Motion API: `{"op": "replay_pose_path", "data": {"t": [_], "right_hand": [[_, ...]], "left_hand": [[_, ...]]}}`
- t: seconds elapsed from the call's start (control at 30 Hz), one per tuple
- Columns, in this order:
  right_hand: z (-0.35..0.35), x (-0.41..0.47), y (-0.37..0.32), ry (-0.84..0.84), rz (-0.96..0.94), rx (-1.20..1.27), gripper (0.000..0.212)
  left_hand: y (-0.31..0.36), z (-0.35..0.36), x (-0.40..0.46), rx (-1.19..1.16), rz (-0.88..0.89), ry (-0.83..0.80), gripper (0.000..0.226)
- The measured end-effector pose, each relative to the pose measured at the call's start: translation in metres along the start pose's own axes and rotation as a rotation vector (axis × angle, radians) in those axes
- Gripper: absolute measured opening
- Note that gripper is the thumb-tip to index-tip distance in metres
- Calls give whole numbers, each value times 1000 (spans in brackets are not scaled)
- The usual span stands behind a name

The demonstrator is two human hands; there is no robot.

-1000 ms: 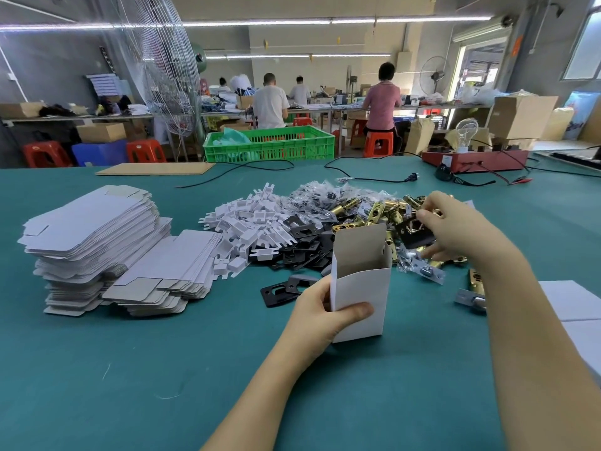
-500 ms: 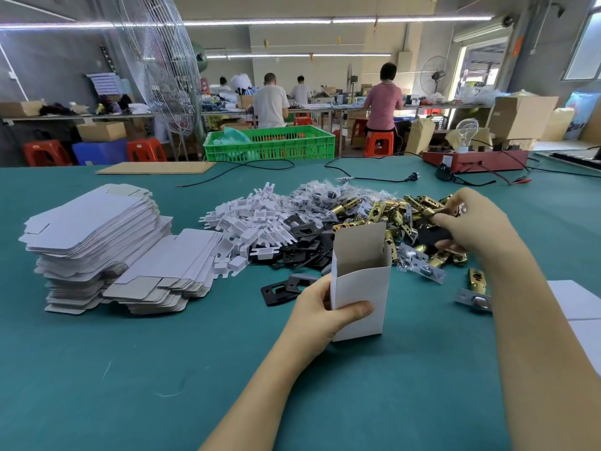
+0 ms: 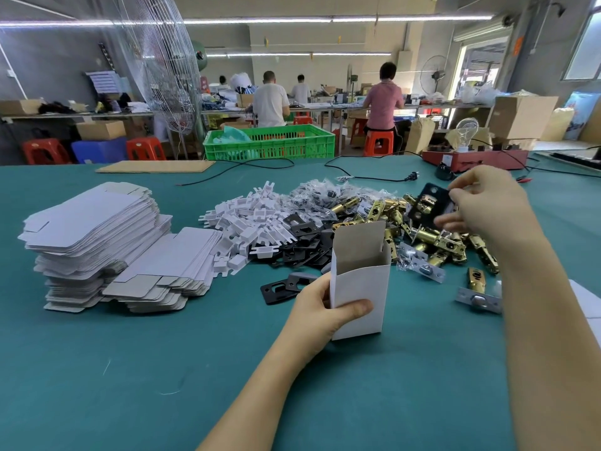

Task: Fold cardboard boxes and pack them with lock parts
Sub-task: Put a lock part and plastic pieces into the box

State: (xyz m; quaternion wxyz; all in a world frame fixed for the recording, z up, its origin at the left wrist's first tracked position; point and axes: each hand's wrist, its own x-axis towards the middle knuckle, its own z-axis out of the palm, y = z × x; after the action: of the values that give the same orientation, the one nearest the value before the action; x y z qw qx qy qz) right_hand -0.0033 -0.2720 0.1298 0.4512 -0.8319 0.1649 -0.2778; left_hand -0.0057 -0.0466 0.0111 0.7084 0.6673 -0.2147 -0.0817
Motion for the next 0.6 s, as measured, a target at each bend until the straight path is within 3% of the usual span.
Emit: {"op": "replay_pose_path", "data": {"t": [0.2, 0.33, 0.6], "right_hand": [[-15, -17, -29, -70, -184, -27, 26], [-18, -28, -43, -261, -216, 2, 20], [-21, -61, -81, -449, -592, -401, 21]], "left_hand": [[-1, -2, 0, -6, -12, -10, 35], [-1, -1, -1, -13, -19, -14, 35], [0, 0, -1, -15, -2, 11, 31]]}}
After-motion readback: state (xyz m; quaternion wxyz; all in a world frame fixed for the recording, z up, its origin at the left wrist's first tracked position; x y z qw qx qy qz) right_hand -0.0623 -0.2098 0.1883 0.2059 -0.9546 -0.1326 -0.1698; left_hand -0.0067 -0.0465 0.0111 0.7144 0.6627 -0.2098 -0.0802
